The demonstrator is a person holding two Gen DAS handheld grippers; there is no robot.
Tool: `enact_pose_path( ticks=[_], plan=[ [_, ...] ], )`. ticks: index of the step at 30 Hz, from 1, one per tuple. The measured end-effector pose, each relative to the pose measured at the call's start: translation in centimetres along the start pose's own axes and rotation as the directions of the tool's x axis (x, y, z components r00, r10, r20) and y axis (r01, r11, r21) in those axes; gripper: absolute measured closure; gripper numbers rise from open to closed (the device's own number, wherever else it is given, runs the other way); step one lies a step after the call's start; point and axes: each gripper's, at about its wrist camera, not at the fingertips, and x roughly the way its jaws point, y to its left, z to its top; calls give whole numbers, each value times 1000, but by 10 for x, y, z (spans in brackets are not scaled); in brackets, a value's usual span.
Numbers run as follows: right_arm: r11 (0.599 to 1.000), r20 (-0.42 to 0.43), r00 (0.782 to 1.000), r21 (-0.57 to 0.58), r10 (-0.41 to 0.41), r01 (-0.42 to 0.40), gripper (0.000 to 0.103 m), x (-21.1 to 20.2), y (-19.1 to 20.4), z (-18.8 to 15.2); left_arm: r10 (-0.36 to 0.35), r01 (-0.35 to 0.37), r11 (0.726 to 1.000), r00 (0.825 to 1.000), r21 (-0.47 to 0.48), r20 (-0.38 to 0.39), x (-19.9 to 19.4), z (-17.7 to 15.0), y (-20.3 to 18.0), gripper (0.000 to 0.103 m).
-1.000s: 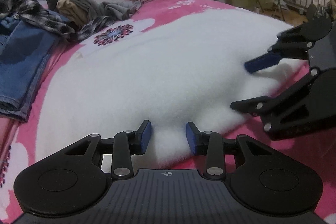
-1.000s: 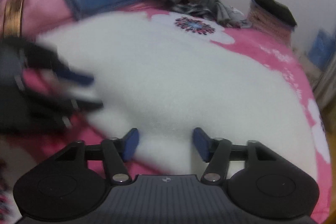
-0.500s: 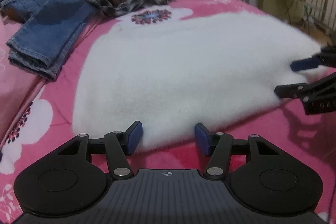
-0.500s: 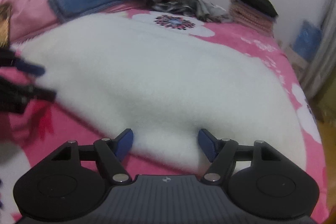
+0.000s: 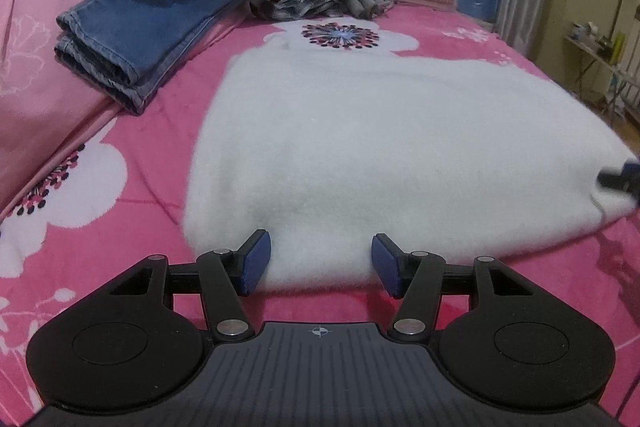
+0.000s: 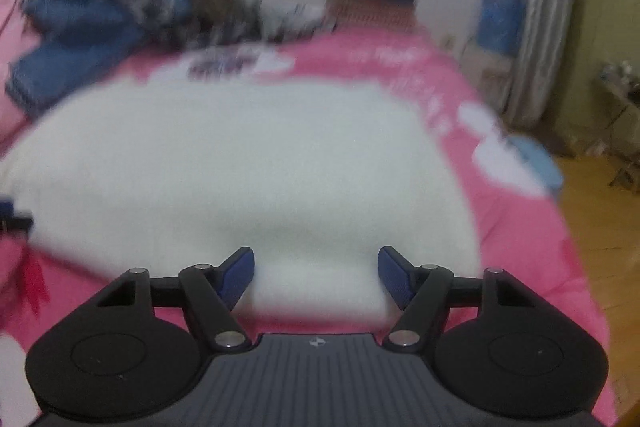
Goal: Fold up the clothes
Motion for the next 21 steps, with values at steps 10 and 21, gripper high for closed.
enact_pose_path(
  ticks=[10, 21],
  plan=[
    [999, -72, 997, 49, 3, 0, 27, 30, -29, -22, -8, 8, 1000, 1000, -12, -8, -1, 0, 3, 46],
    [999, -72, 997, 41, -7, 9, 26, 20, -27, -28, -11, 11, 1000, 1000, -17, -14, -1, 1, 3, 46]
  ],
)
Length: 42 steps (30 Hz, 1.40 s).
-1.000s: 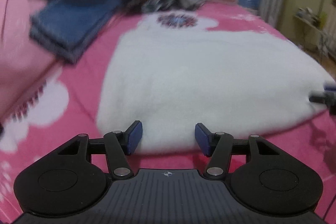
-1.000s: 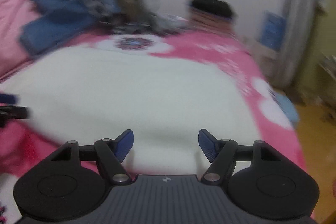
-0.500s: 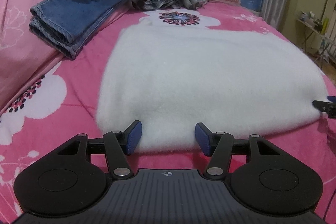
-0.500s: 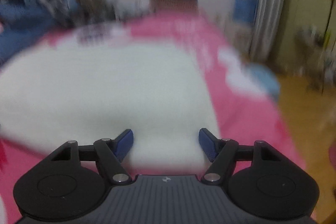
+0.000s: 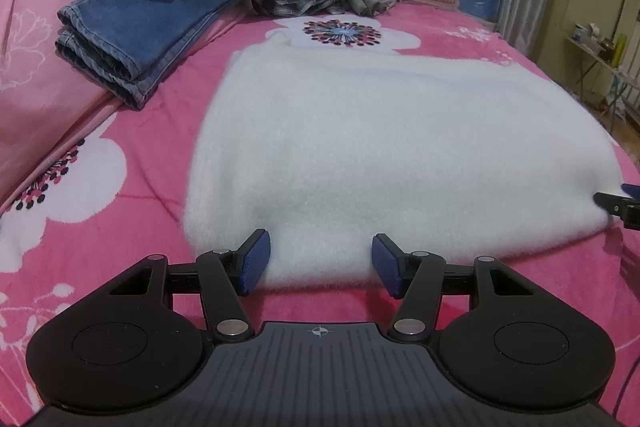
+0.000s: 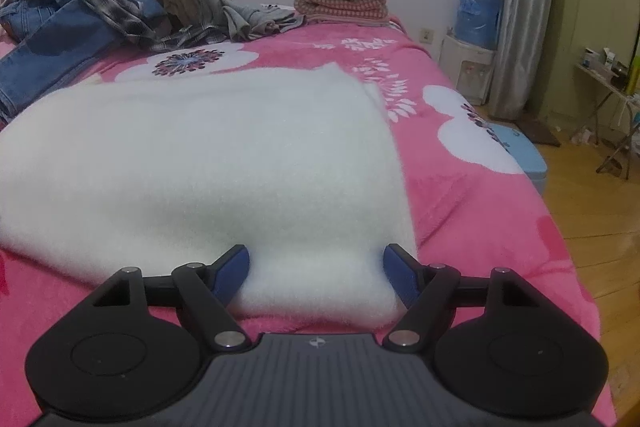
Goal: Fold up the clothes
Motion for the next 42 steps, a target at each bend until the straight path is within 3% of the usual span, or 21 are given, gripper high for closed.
enact_pose_path(
  ticks=[20, 25, 31, 34, 38, 42],
  plan=[
    [1000, 3, 1000, -4, -2, 2, 26, 0, 1, -1, 2, -2, 1000, 1000, 13, 0, -1, 0, -2, 46],
    [1000, 6, 1000, -6, -1, 1, 26, 1, 1, -1, -7, 2, 997, 998, 71, 68, -13, 1, -5, 46],
    [1000, 7, 1000, -9, -3, 3, 26, 1, 1, -1, -67, 46, 990, 985, 132, 160, -24, 18, -12, 45],
    [1000, 6, 1000, -10, -4, 4, 26, 1, 1, 0, -63, 44, 990, 989, 137, 133, -10, 30, -12, 44],
    [1000, 5, 1000, -12, -4, 4, 26, 1, 1, 0, -78, 79, 992, 997, 103, -9, 28, 32, -6, 37],
    [1000, 4, 1000, -15, -2, 2, 26, 1, 1, 0, -79, 78, 988, 997, 130, 5, 30, 29, -7, 36]
  ],
)
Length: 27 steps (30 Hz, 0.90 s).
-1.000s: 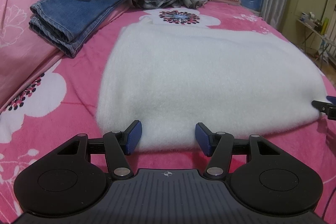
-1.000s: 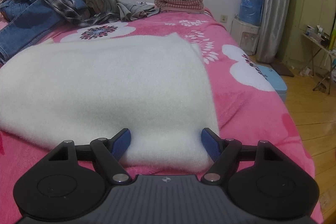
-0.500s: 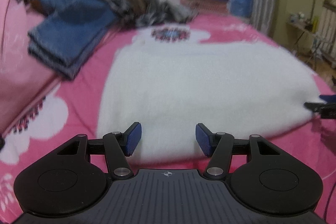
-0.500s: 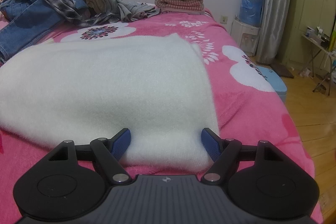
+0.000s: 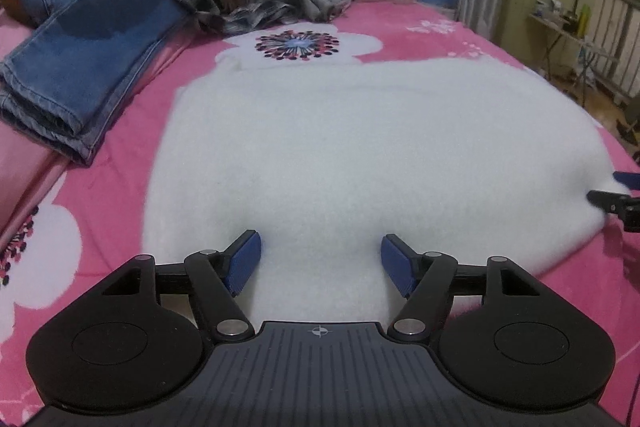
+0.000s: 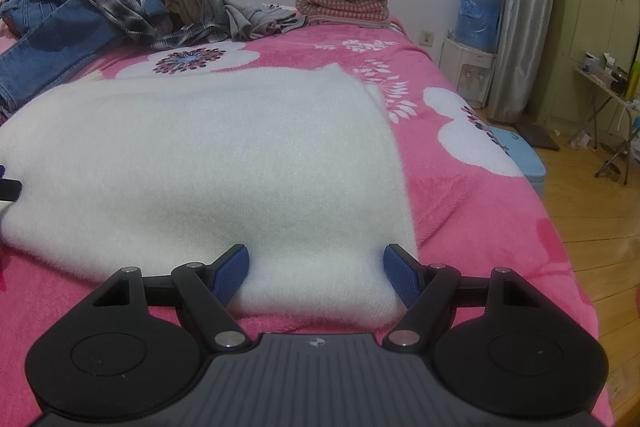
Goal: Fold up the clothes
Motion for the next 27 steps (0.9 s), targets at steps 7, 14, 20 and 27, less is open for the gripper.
enact_pose_path(
  ticks=[7, 14, 20, 27],
  plan=[
    [1000, -10, 1000, -10, 1, -1, 26, 0, -1, 2, 8, -8, 1000, 1000, -8, -8, -1, 0, -3, 35],
    [994, 99, 995, -110, 16, -5, 26, -25, 19, 42, 1, -1, 1000, 1000, 0, -22, -2, 1, 0, 35],
    [972, 41, 986, -180, 164, -154, 26, -4, 35, 78, -19, 19, 999, 1000, 29, -8, -6, -3, 1, 35],
    [928, -199, 959, -275, 201, -252, 22, 38, 29, 97, -25, 27, 998, 999, 61, -40, -15, 14, 2, 35]
  ],
)
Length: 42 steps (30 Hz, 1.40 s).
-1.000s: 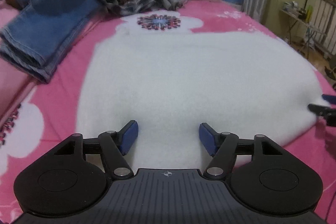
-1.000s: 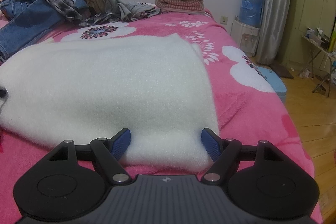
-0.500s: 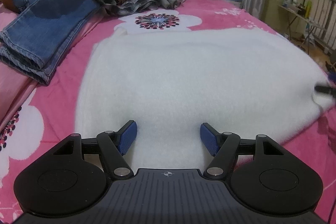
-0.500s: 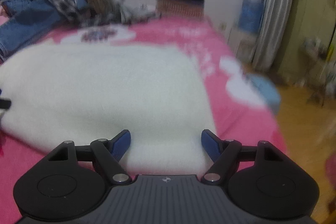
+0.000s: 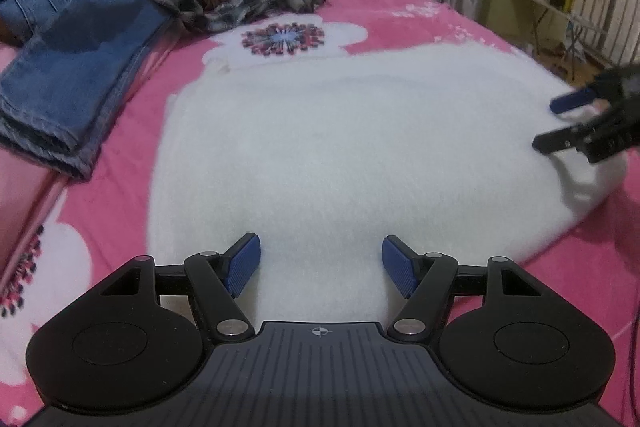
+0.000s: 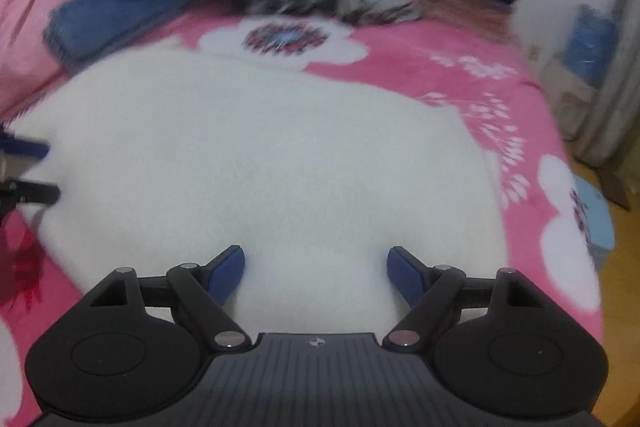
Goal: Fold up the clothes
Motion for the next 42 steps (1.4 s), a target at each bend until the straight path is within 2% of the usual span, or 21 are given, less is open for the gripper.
enact_pose_path(
  ticks=[2, 5, 7, 10, 12, 13, 16, 19, 21, 23, 26, 28, 29, 33, 37, 39, 42],
  plan=[
    [999, -11, 1000, -29, 14, -14, 22, -11, -6, 19, -45, 46, 999, 997, -3, 64, -15, 7, 7, 35],
    [999, -42, 998, 4, 50, -50, 22, -17, -19, 44, -78, 76, 997, 994, 29, 74, -15, 23, 9, 35],
    [998, -64, 996, 27, 65, -63, 22, -12, -23, 52, -84, 82, 996, 995, 37, 56, -1, 33, 8, 35],
    [998, -61, 996, 25, 62, -61, 23, 2, -21, 49, -56, 56, 998, 998, 7, 26, 27, 41, 7, 35],
    [998, -49, 997, 25, 54, -53, 22, 14, -19, 35, -19, 19, 1000, 1000, -13, -24, 49, 38, 9, 34],
    [998, -52, 997, 29, 53, -51, 22, 21, -18, 26, -15, 15, 1000, 1000, -12, -23, 53, 32, 9, 33],
    [999, 36, 999, 24, 30, -31, 19, 28, -14, -5, -5, 5, 999, 1000, 35, -14, 50, 33, 6, 32],
    [999, 45, 999, 48, 10, -12, 20, 20, -15, -1, 14, -8, 995, 997, 95, -70, 44, 49, 3, 32],
    [994, 57, 998, 105, -6, 0, 20, 13, -20, 5, 29, -17, 989, 996, 150, -83, 38, 64, -1, 32],
    [989, 76, 997, 145, 5, -16, 20, 11, -25, 12, 19, -6, 986, 997, 166, -81, 38, 77, -4, 32],
    [987, 96, 995, 160, -1, -15, 20, 25, -30, 16, 32, -19, 990, 995, 136, -95, 54, 81, -5, 32],
    [985, 62, 998, 170, 12, -22, 17, 45, -33, 11, 53, -37, 994, 987, 106, -155, 75, 69, -2, 29],
    [985, 56, 998, 168, 16, -25, 14, 47, -33, 11, 45, -37, 997, 990, 61, -132, 77, 61, 3, 28],
    [988, 57, 998, 152, 24, -32, 16, 46, -36, 16, 22, -21, 1000, 998, 20, -57, 69, 47, 10, 27],
    [975, 90, 996, 221, 8, -28, 17, 35, -45, 25, 42, -42, 999, 999, 0, -35, 66, 42, 9, 27],
    [968, 76, 997, 252, -12, -8, 17, 44, -52, 24, 39, -39, 999, 999, 0, -26, 65, 41, 9, 26],
    [973, 58, 998, 229, -10, -3, 15, 57, -53, 22, 34, -34, 999, 999, -1, -18, 65, 43, 9, 26]
  ],
)
